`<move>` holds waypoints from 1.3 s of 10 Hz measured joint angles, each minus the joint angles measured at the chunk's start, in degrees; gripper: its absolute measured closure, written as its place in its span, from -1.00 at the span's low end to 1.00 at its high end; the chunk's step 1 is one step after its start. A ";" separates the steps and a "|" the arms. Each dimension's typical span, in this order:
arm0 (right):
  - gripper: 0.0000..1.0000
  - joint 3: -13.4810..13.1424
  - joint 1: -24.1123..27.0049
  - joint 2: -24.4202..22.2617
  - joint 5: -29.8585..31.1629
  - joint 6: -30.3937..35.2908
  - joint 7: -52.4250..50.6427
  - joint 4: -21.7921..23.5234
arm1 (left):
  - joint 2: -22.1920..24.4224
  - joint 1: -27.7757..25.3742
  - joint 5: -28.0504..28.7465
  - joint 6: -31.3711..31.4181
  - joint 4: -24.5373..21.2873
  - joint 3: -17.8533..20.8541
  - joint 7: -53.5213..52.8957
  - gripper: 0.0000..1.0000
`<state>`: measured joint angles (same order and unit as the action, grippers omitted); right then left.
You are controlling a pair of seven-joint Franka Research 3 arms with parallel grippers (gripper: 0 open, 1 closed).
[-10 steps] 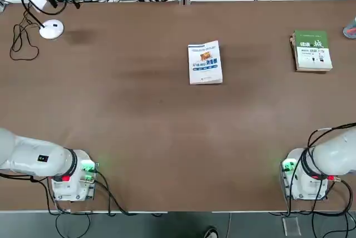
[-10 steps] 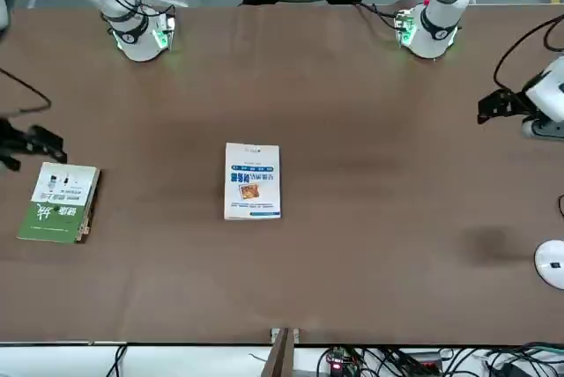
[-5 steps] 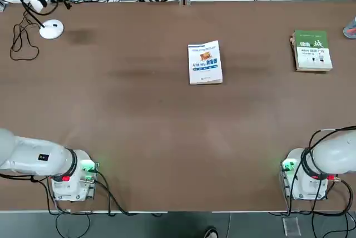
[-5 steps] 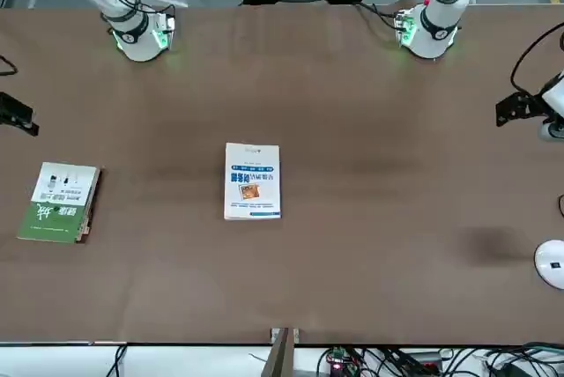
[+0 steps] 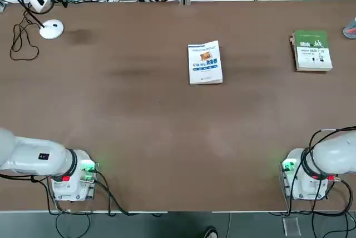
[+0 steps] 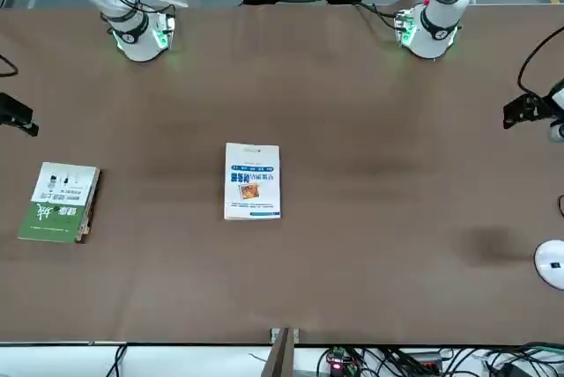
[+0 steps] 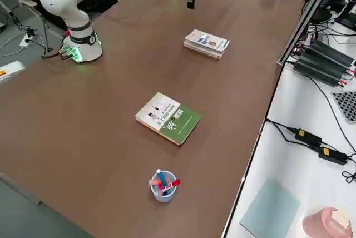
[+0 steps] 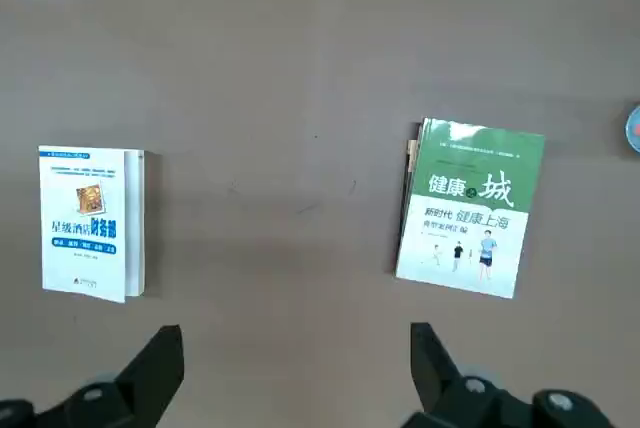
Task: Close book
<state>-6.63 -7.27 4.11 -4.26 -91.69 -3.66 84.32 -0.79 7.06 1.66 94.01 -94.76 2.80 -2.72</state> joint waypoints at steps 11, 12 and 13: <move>-1.00 0.93 -0.05 -1.05 0.89 -1.56 0.88 2.57 | -0.30 -0.02 -1.00 3.17 0.98 -0.58 0.32 -1.00; -1.00 1.01 -0.07 -1.05 1.04 -1.56 1.07 2.57 | -0.40 -0.15 -2.06 3.17 1.08 -0.52 0.35 -1.00; -1.00 1.06 -0.09 -1.05 1.09 -1.56 1.19 2.58 | -0.56 -0.21 -2.67 3.18 1.18 -0.45 0.40 -1.00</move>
<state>-5.57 -7.36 3.06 -3.16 -93.25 -2.48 86.90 -1.34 6.85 -1.01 97.18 -93.58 2.35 -2.32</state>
